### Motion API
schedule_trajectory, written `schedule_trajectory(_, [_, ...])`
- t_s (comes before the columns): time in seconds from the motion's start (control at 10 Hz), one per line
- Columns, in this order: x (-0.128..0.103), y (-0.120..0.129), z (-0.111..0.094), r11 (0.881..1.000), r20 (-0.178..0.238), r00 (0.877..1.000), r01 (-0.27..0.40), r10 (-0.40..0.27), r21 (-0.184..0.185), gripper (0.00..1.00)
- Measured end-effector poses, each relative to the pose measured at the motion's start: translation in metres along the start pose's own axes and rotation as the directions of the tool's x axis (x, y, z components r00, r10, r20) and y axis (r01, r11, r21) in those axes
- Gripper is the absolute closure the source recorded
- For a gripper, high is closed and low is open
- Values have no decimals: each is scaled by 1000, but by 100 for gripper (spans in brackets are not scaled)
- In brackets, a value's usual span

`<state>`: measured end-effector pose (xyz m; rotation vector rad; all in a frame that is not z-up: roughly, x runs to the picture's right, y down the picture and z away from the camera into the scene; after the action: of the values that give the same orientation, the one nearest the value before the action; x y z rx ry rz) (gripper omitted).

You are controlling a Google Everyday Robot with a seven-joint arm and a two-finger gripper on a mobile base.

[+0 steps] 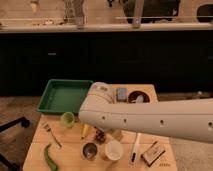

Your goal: Place fork in tray

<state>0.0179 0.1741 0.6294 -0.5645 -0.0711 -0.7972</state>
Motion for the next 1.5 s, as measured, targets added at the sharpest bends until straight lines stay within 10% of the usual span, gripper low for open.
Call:
schedule_trajectory(0.4, [2,3,0,1000,5,1000,-1,1,10,20])
schedule_trajectory(0.8, [-18,-13,-10,988,-8,990,139,-139,60,20])
schedule_trajectory(1.1, [-61,-52,-25,961,-32,963,268,-266,65,20])
schedule_trajectory(1.5, [-133,-111,-38,884,-56,885,465,-463,42,20])
